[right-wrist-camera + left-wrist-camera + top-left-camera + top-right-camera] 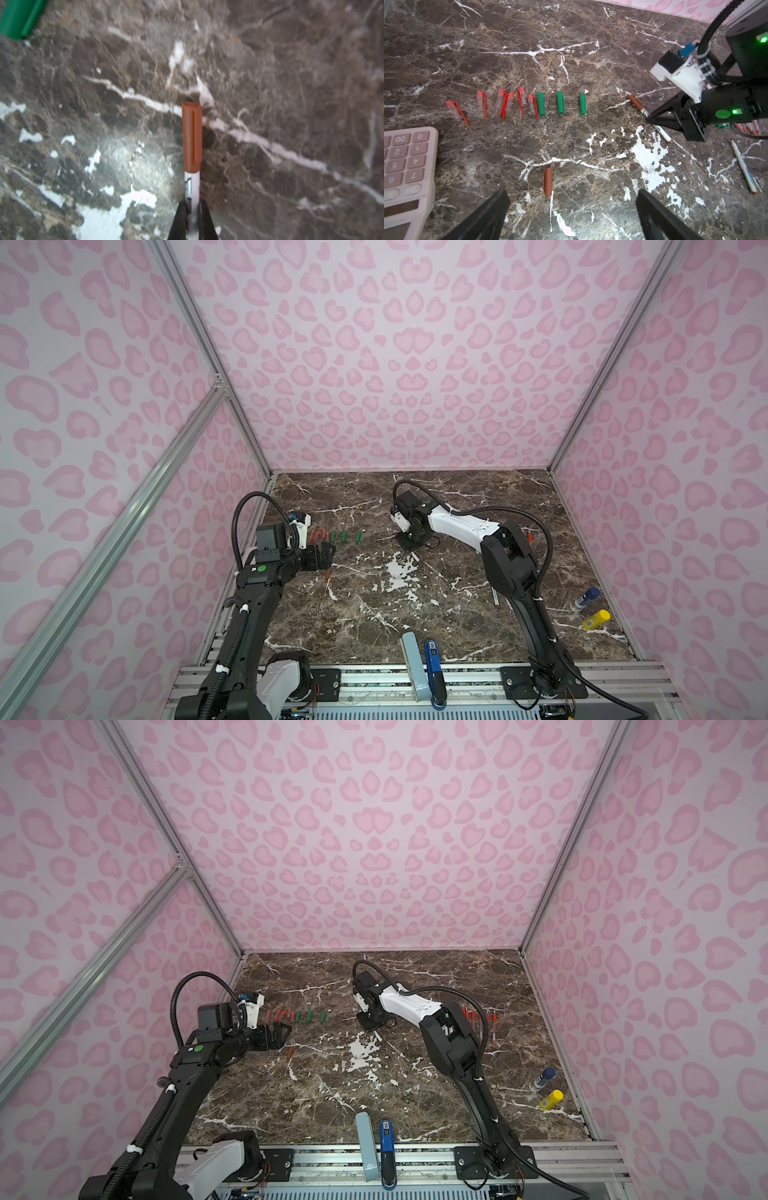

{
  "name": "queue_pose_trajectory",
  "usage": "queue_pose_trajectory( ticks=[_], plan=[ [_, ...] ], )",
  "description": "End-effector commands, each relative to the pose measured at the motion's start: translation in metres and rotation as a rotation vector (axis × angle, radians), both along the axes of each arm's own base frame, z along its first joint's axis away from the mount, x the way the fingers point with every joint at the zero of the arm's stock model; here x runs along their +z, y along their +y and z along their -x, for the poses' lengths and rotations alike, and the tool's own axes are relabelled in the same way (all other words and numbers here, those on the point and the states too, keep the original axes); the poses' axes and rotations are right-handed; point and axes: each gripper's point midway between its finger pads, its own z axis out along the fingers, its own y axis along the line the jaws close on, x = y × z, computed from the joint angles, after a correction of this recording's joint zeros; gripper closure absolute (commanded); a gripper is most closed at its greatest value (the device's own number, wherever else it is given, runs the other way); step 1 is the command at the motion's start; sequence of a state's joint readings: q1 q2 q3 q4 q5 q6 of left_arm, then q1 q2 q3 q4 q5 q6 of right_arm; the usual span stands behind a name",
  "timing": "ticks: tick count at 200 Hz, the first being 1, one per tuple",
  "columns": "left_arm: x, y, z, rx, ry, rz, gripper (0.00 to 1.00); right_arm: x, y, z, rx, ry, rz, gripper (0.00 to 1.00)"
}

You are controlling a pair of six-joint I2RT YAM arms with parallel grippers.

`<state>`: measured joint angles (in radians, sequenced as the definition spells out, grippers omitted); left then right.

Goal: Open the pen caps
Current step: 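Close the right gripper on the brown-capped marker and lift it, then carry the brown cap between the left gripper fingers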

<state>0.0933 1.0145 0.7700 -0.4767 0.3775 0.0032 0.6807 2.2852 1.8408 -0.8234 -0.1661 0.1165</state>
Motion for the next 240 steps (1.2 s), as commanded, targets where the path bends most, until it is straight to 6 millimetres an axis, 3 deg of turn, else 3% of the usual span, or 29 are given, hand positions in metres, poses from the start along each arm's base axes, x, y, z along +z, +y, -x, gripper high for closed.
queue_pose_trajectory(
  ticks=[1,65,91,98,135,188,218,240],
  plan=[
    [0.012,-0.013,-0.001,-0.061,-0.040,0.054,0.01,0.015,0.000,0.013,-0.034,0.033,-0.037,0.93],
    [0.034,-0.052,0.007,-0.212,-0.049,0.282,0.00,0.091,0.054,0.033,-0.083,-0.051,-0.407,0.93],
    [0.043,-0.067,0.013,-0.260,-0.055,0.411,0.00,0.133,0.084,0.044,-0.071,-0.105,-0.612,0.93],
    [0.044,-0.072,0.015,-0.278,-0.044,0.451,0.00,0.126,0.085,0.052,-0.074,-0.080,-0.634,0.93],
    [0.052,-0.082,0.016,-0.303,-0.034,0.571,0.05,0.159,0.114,0.075,-0.047,-0.076,-0.847,0.94],
    [0.049,-0.081,0.010,-0.282,-0.024,0.591,0.17,0.176,0.150,0.113,0.058,-0.009,-0.930,0.94],
    [0.051,-0.080,0.008,-0.275,-0.023,0.595,0.29,0.179,0.164,0.130,0.106,0.014,-0.937,0.94],
    [0.051,-0.079,0.006,-0.267,-0.028,0.586,0.43,0.176,0.165,0.131,0.109,0.019,-0.926,0.94]
  ],
)
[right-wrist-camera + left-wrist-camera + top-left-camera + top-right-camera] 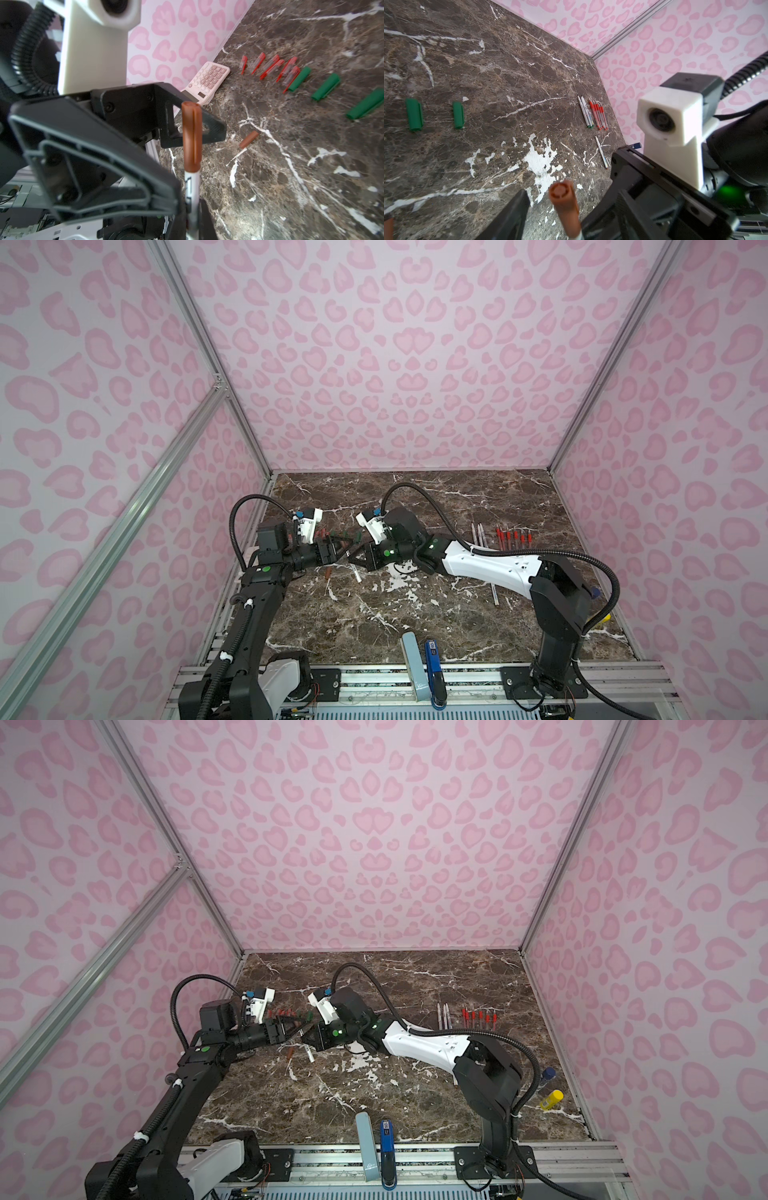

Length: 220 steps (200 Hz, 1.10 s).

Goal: Open the pen caps
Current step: 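Carry the brown cap between the left gripper fingers, then close the left gripper on the cap while right gripper pulls the marker out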

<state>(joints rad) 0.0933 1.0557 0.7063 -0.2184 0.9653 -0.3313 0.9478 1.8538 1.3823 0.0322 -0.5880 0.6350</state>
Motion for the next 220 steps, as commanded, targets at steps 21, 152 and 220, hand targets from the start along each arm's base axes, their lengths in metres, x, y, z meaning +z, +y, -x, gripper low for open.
queue_pose_trajectory(
  ticks=[21,152,220],
  plan=[
    [0.011,0.002,-0.005,0.008,-0.036,-0.001,0.57,-0.001,0.001,0.000,0.003,-0.008,-0.007,0.94],
    [0.010,0.008,-0.008,0.045,-0.041,-0.029,0.96,-0.008,0.012,0.011,0.046,-0.030,0.012,0.73],
    [0.014,0.009,-0.009,0.051,-0.056,-0.015,0.96,-0.028,0.016,0.012,0.054,0.010,0.042,0.92]
  ],
)
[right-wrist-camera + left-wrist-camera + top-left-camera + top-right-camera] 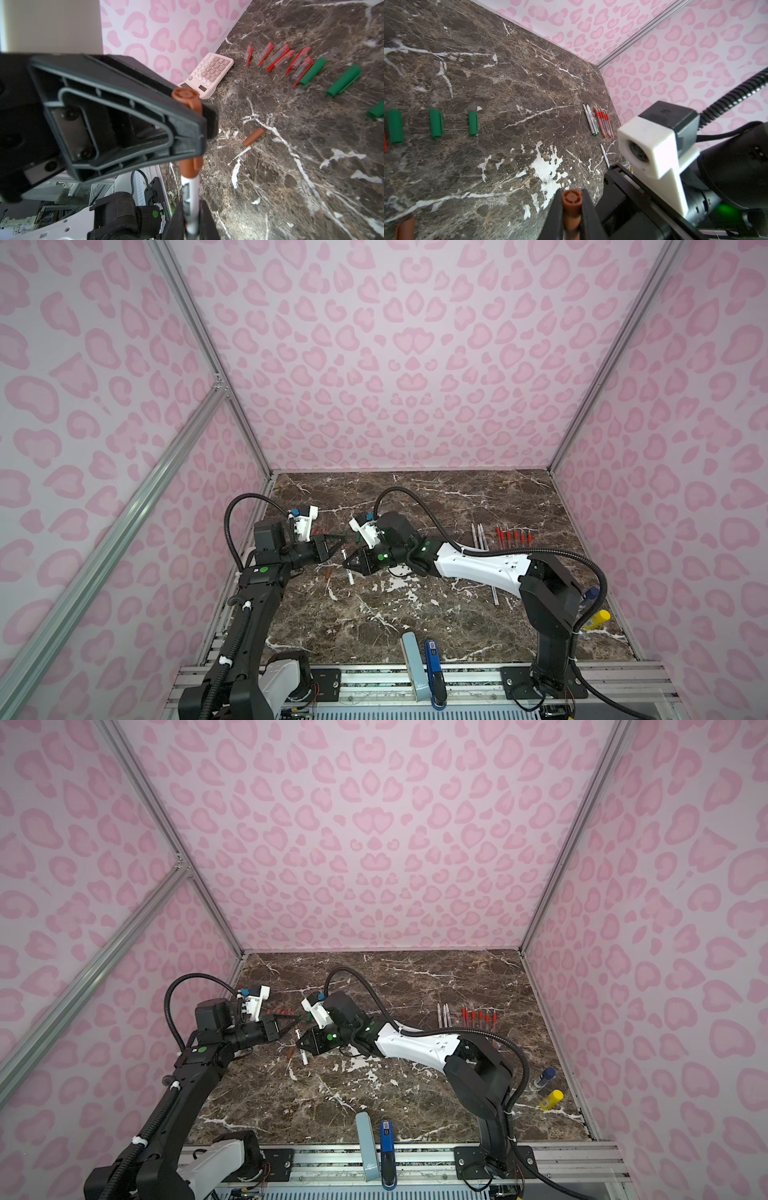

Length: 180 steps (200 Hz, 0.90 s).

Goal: Open the pen caps
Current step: 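Close the left gripper on the cap while right gripper pulls the marker out, then lower the brown cap beside the other brown cap while right places marker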

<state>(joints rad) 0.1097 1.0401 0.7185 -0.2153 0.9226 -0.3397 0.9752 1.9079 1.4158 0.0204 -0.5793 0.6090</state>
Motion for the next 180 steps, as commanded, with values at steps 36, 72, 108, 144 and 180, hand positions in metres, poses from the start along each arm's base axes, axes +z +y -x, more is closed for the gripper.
queue_pose_trajectory(
  ticks=[36,72,108,144,180],
  plan=[
    [0.011,0.006,-0.006,0.029,-0.034,-0.017,0.96,-0.026,-0.004,0.011,0.032,0.037,0.048,1.00],
    [0.021,0.018,-0.016,0.096,-0.028,-0.014,0.96,-0.045,-0.014,0.035,0.065,0.079,0.092,1.00],
    [0.021,0.021,-0.021,0.111,-0.024,-0.001,0.96,-0.056,-0.023,0.044,0.072,0.083,0.128,1.00],
    [0.015,0.024,-0.023,0.116,-0.027,-0.028,0.96,-0.058,-0.034,0.038,0.044,0.105,0.108,1.00],
    [-0.023,0.036,-0.024,0.168,0.051,-0.135,0.96,-0.040,-0.066,0.018,-0.064,0.050,0.107,1.00]
  ],
)
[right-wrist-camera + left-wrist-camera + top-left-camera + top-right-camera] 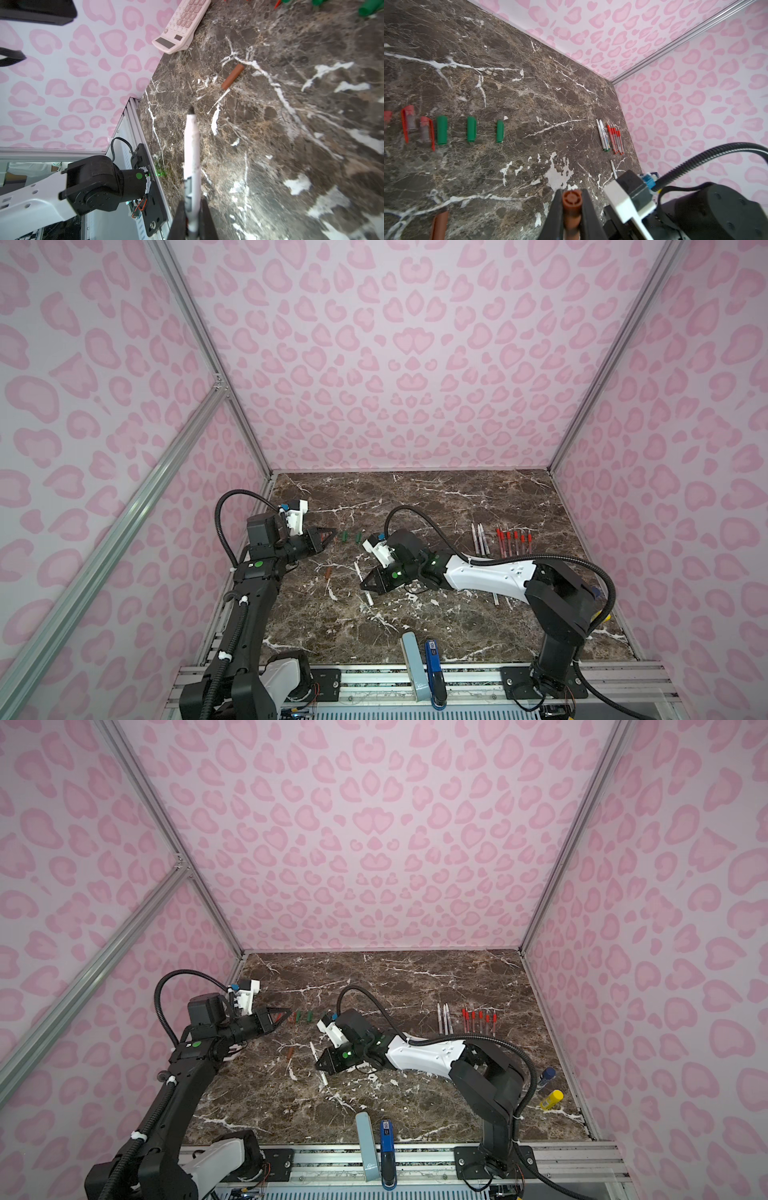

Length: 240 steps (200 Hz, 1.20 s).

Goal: Open the pen caps
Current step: 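Lower the brown cap beside the other brown cap while right places marker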

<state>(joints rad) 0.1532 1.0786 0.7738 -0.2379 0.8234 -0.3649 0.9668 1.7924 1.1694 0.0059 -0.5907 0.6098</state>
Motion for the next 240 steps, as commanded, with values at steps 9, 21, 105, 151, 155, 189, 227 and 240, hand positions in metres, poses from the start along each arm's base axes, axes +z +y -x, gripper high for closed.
queue_pose_trajectory(
  ticks=[9,21,105,151,155,189,227,240],
  plan=[
    [-0.041,0.013,-0.001,0.044,0.069,-0.141,0.96,0.011,-0.028,-0.018,-0.091,-0.048,0.014,1.00],
    [-0.064,0.015,0.004,0.037,0.134,-0.202,0.97,0.012,-0.047,-0.025,-0.129,-0.063,0.059,1.00],
    [-0.143,0.004,0.024,-0.149,0.396,-0.496,0.97,0.013,-0.167,-0.043,-0.356,-0.123,0.293,1.00],
    [-0.165,0.005,0.021,-0.151,0.488,-0.533,0.96,-0.004,-0.227,-0.043,-0.485,-0.082,0.398,1.00],
    [-0.166,0.006,0.020,-0.152,0.494,-0.541,0.96,-0.005,-0.231,-0.043,-0.494,-0.077,0.407,1.00],
    [-0.179,0.012,0.017,-0.135,0.541,-0.585,0.91,-0.021,-0.261,-0.036,-0.548,-0.048,0.470,1.00],
    [-0.191,0.017,0.016,-0.126,0.606,-0.619,0.88,-0.033,-0.277,-0.028,-0.557,-0.013,0.509,1.00],
    [-0.194,0.022,0.015,-0.108,0.615,-0.639,0.88,-0.036,-0.282,-0.028,-0.564,-0.007,0.518,1.00]
  ],
)
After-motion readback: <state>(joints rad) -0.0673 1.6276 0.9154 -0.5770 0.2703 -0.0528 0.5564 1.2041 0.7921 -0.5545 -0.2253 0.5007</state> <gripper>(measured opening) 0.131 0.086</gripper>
